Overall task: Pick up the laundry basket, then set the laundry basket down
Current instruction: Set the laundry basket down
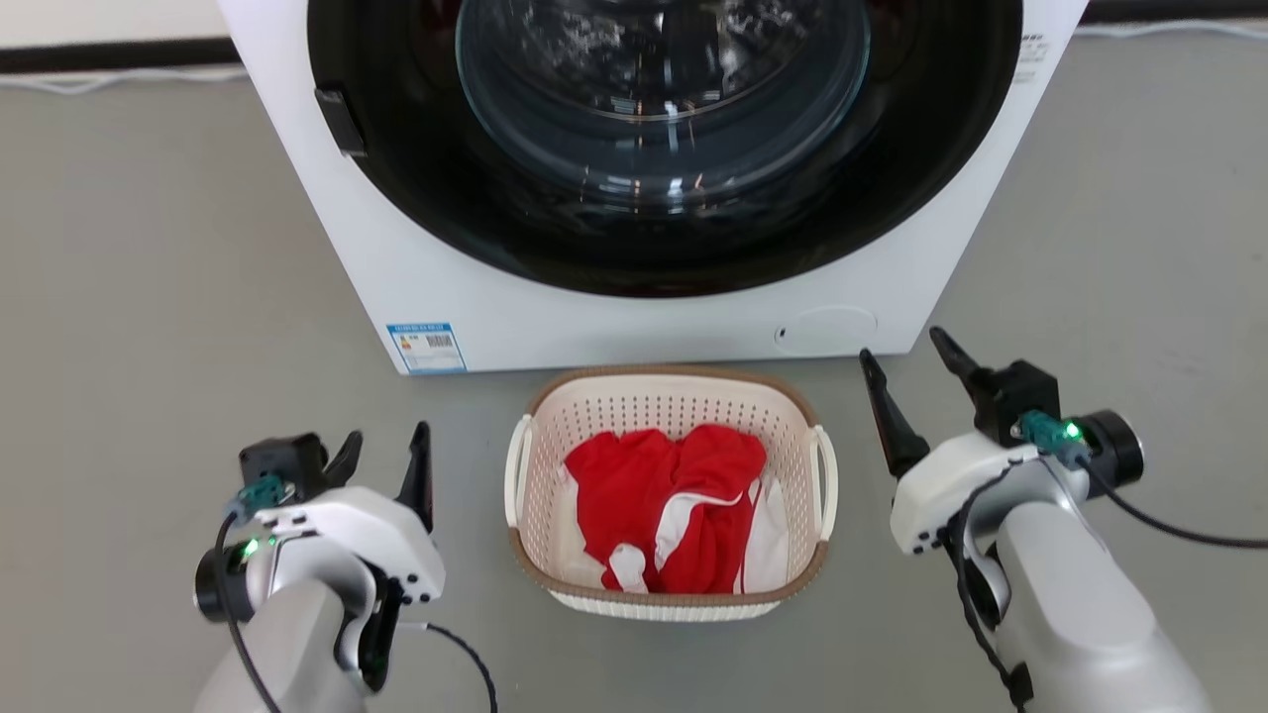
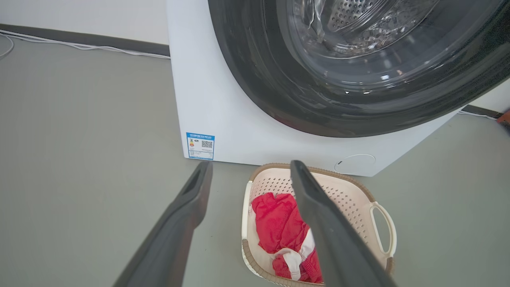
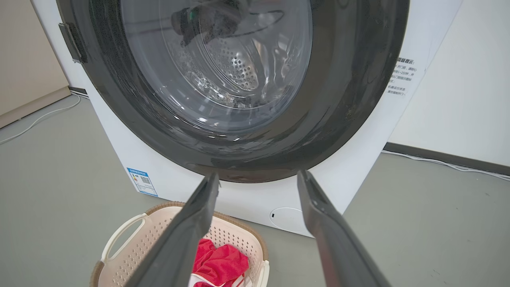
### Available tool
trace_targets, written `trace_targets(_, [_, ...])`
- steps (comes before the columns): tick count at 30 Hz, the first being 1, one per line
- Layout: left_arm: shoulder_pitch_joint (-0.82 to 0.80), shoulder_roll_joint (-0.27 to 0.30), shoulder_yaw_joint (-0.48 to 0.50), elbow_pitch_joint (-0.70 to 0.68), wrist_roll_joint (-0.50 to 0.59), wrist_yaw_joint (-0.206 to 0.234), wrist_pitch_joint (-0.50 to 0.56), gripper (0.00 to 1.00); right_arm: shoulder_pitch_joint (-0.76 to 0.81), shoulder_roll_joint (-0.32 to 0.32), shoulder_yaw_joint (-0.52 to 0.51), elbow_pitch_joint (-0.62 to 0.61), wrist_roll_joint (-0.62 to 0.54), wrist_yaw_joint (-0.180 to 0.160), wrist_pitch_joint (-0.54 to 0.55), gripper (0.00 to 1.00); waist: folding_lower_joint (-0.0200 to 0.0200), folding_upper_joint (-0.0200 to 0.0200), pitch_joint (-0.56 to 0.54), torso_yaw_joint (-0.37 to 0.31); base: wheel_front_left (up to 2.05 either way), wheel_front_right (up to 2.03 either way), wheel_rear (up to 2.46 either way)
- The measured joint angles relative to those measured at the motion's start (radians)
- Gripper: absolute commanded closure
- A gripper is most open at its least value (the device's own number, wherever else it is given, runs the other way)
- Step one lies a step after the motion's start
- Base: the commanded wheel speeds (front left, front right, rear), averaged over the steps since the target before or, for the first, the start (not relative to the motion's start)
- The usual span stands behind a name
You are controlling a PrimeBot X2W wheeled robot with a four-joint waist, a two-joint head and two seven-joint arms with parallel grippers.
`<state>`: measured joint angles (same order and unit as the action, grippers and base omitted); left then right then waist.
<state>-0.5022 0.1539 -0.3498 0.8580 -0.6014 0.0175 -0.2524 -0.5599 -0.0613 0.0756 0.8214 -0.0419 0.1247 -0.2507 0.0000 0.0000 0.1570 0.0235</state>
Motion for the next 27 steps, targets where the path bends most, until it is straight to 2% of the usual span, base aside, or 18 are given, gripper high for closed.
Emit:
trace_targets(18, [0.265, 0.001, 0.157, -0.207, 0.076, 0.001, 0.0, 0.0, 0.257, -0.006, -0.044, -0.245, 0.016, 0.0, 0.0, 0.0, 0.0, 0.0, -0.149, -0.002, 0.0, 0.0, 0.0])
trace_targets(27, [0.372, -0.015, 0.23, -0.328, 0.109, 0.004, 0.0, 0.0, 0.361, 0.004, -0.073, -0.342, 0.012, 0.0, 0.0, 0.0, 0.0, 0.0, -0.175, -0.017, 0.0, 0.0, 0.0])
